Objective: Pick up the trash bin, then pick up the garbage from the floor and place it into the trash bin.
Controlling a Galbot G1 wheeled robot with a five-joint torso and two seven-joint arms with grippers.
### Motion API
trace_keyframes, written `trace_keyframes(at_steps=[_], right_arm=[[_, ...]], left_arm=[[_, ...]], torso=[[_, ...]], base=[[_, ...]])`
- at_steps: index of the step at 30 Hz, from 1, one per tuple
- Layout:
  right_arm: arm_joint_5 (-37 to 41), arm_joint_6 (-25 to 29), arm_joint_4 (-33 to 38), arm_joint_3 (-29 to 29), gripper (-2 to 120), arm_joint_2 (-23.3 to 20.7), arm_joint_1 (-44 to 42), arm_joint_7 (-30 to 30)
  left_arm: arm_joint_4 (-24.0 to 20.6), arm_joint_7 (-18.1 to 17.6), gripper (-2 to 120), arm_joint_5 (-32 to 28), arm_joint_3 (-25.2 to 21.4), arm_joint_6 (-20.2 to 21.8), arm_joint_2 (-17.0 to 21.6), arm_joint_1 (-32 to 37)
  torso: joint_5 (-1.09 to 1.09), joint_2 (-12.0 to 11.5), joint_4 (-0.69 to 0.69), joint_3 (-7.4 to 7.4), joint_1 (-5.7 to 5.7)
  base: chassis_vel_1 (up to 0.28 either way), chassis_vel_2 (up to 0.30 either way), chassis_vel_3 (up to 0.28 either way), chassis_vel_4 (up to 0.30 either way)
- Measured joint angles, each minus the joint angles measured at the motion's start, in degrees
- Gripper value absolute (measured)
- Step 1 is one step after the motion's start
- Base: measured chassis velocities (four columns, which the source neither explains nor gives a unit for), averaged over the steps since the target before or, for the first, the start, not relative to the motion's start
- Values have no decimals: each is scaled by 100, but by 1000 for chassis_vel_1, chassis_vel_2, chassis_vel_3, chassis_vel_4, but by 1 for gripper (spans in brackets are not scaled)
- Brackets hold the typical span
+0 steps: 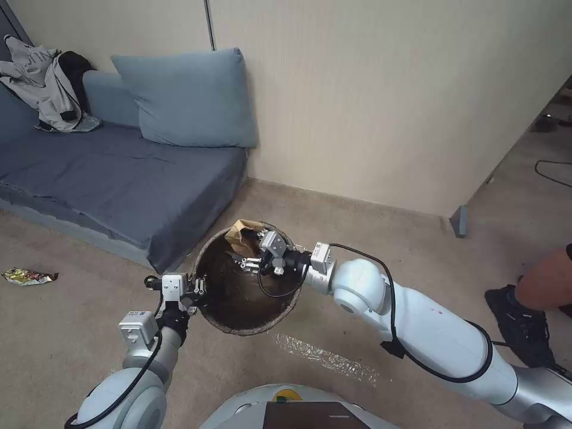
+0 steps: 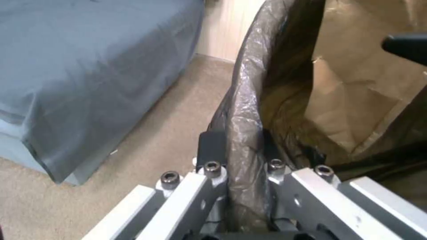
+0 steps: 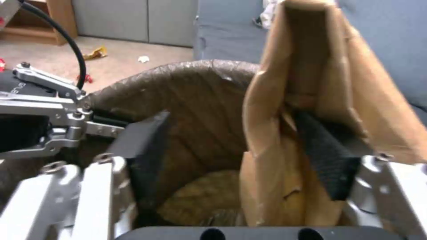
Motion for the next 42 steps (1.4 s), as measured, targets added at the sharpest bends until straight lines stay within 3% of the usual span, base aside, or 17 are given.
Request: trace_keyframes(at_steps=[3,8,42], right_arm=[[0,0,42,51,84,-22,-67,5],[6,0,134,100,99,-73,-156,22],[439,-229,805,382,100,-513,-878,165]], left_arm=[[0,1,2,-8,-15,-2,4,-10],[0,2,2,-12,-16,-4,2,-14],[0,12,2,-48,-20,-23,6,-65]], torso=[[0,0,0,0,0],[0,0,0,0,0],[1,0,0,0,0]], base=[[0,0,0,0],[0,0,0,0],[0,0,0,0]])
